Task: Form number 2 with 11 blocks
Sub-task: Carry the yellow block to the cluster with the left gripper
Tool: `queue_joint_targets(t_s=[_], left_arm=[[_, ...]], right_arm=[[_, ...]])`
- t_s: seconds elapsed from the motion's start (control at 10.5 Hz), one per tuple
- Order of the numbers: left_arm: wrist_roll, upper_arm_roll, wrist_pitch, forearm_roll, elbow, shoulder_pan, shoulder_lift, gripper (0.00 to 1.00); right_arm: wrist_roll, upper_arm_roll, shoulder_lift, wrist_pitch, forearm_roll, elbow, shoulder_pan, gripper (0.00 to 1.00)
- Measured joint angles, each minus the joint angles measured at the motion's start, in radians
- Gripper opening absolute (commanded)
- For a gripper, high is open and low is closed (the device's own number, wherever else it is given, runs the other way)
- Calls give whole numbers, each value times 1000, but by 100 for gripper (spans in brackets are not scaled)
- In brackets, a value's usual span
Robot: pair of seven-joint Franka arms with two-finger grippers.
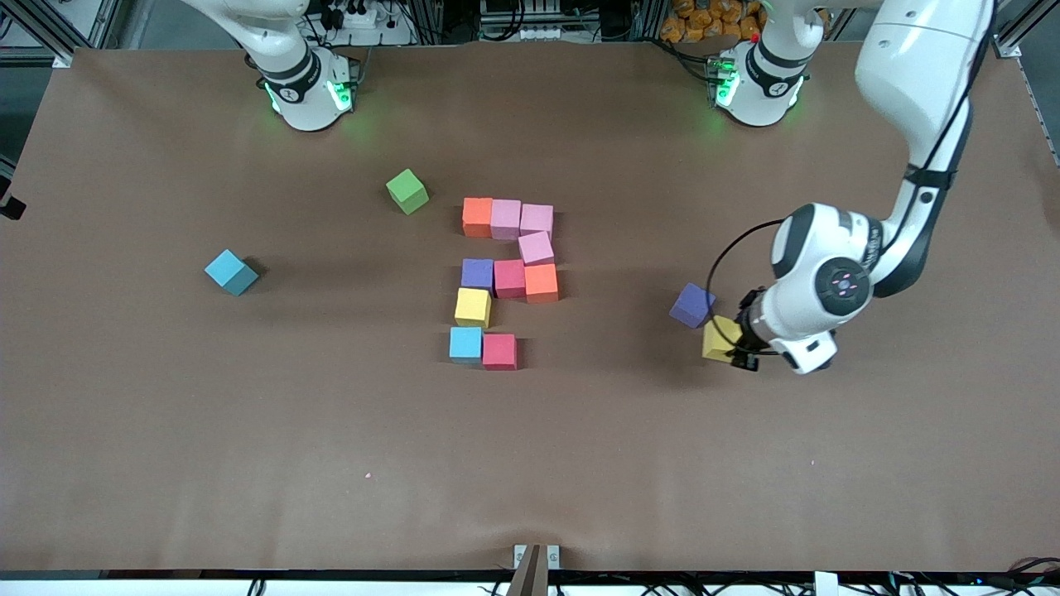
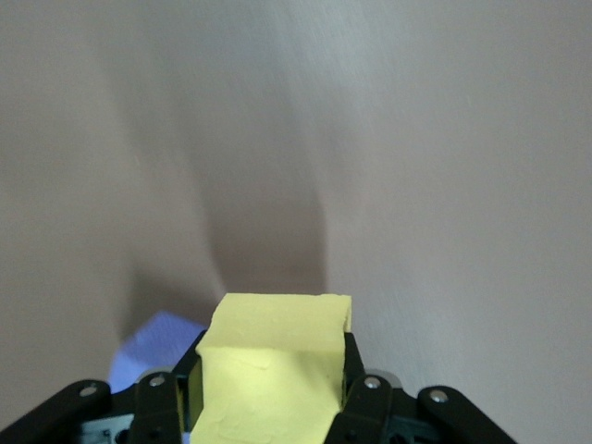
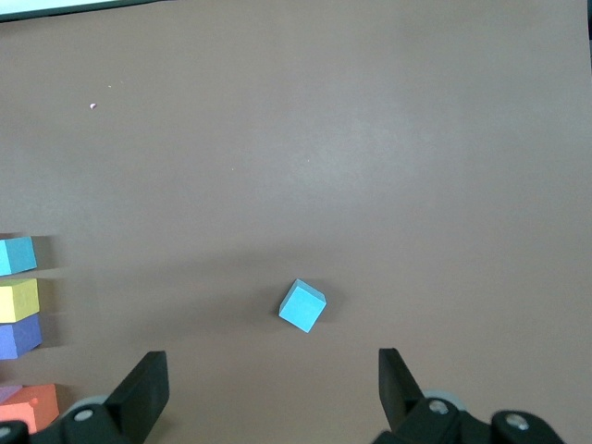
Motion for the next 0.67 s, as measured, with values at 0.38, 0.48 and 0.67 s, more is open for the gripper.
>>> queue_joint_targets(t_s=[0.38, 0.48, 0.67], left_arm=[[-125, 6, -73, 3, 189, -143, 134, 2], [-163, 7, -83, 10, 240, -173, 165, 3], [-245, 23, -93, 19, 335, -243, 219, 3]], right_arm=[[0, -1, 0, -1, 0, 1, 0, 100], [0, 0, 0, -1, 0, 1, 0, 100], [0, -1, 0, -1, 0, 1, 0, 100]])
